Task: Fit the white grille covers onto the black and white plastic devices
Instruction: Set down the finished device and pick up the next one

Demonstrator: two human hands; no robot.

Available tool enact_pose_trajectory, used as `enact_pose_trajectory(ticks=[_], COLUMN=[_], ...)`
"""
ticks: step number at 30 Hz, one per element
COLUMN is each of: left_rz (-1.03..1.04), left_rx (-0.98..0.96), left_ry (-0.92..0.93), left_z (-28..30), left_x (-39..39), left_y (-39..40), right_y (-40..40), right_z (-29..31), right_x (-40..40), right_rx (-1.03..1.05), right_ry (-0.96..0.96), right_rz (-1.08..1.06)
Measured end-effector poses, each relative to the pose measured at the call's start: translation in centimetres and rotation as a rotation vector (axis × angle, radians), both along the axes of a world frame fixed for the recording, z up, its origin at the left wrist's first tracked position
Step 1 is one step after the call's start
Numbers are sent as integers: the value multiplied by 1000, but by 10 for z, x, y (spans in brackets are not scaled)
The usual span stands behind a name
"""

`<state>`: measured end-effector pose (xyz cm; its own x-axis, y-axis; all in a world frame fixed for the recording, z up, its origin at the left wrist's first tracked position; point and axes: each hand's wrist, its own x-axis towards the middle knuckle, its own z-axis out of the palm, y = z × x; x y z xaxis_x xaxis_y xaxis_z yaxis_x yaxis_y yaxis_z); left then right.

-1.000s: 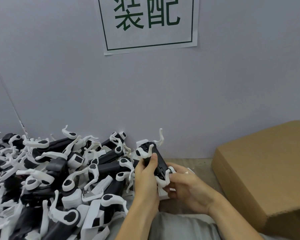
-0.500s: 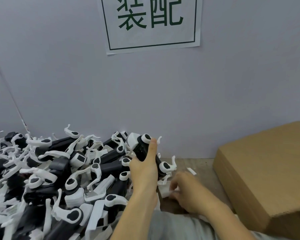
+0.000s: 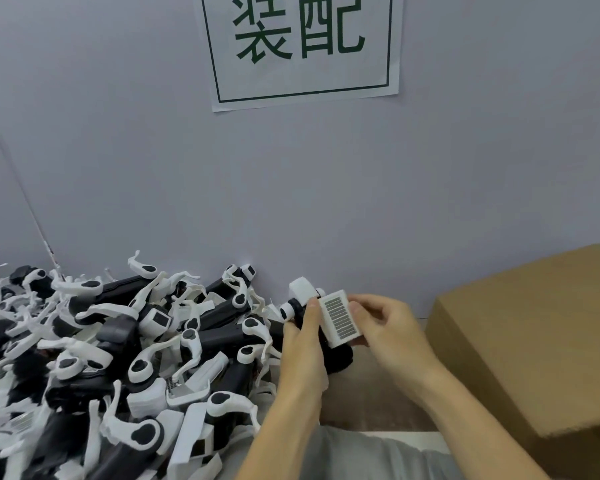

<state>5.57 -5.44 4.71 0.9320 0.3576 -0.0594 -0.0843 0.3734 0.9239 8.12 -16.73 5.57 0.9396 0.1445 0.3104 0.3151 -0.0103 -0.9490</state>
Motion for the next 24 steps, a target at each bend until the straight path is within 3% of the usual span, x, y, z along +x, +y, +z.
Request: enact_pose_trajectory(ticks=[7, 12, 15, 19, 24], left_rz=[25, 18, 36, -7, 22], left_rx=[59, 207, 238, 220, 279], left_ry=[-72, -124, -144, -186, -213], left_z=[-2, -5, -5, 0, -1], left_x=[0, -2, -3, -7, -9], left_y=[3, 0, 1, 2, 1], right_y=[11, 20, 19, 12, 10], right_z=[-9, -15, -13, -4, -7], right_x=[-3, -8, -8, -14, -11], right_rx=[-287, -418, -297, 39, 38], right_ry=[-192, -314, -195, 32, 85], right_rz=[-138, -287, -207, 133, 9])
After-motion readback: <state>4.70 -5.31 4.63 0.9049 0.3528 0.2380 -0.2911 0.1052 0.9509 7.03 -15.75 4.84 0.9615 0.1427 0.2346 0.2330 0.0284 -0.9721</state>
